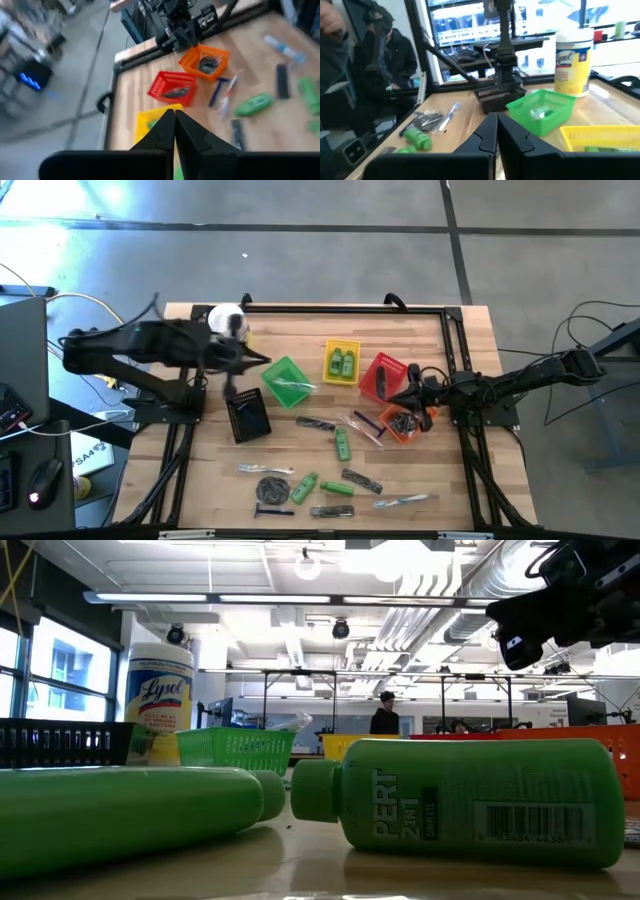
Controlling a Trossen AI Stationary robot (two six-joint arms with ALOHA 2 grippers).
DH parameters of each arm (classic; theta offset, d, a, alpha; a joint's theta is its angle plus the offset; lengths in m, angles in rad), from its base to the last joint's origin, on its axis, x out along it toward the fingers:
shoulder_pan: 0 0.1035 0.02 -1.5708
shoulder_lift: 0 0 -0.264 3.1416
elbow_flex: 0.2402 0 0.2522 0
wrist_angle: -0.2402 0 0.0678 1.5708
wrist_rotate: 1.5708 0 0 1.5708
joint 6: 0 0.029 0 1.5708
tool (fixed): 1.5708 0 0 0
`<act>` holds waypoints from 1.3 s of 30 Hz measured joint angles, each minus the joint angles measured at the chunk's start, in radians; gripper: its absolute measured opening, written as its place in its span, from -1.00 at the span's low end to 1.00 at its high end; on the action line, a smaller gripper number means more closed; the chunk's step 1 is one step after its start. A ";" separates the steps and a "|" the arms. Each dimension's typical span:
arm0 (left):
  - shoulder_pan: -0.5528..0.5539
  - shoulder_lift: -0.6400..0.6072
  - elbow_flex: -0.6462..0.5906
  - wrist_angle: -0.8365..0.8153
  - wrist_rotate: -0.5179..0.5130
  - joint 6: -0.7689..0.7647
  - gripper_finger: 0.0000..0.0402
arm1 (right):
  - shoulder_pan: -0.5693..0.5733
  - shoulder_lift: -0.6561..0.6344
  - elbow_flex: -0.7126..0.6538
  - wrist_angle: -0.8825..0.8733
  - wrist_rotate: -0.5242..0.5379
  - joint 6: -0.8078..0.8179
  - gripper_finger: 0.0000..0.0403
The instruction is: Pick & Place Travel size toiletries
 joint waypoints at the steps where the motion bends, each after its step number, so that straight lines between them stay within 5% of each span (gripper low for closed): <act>1: -0.009 -0.028 -0.025 0.009 -0.001 -0.060 -0.99 | 0.000 0.000 0.000 0.003 0.006 0.000 -0.98; 8: -0.081 -0.234 -0.357 0.238 -0.052 -0.302 -1.00 | 0.000 0.000 0.000 0.013 0.006 0.002 -0.98; 17: -0.088 -0.464 -0.690 0.463 -0.109 -0.351 -1.00 | 0.001 0.000 0.000 0.009 -0.021 0.024 -0.98; 34: -0.088 -0.685 -0.991 0.718 -0.094 -0.290 -1.00 | 0.000 0.000 0.000 0.004 -0.021 0.023 -0.98; 39: -0.088 -0.756 -1.045 0.716 0.016 -0.237 -1.00 | 0.001 0.000 0.000 0.004 -0.021 0.023 -0.98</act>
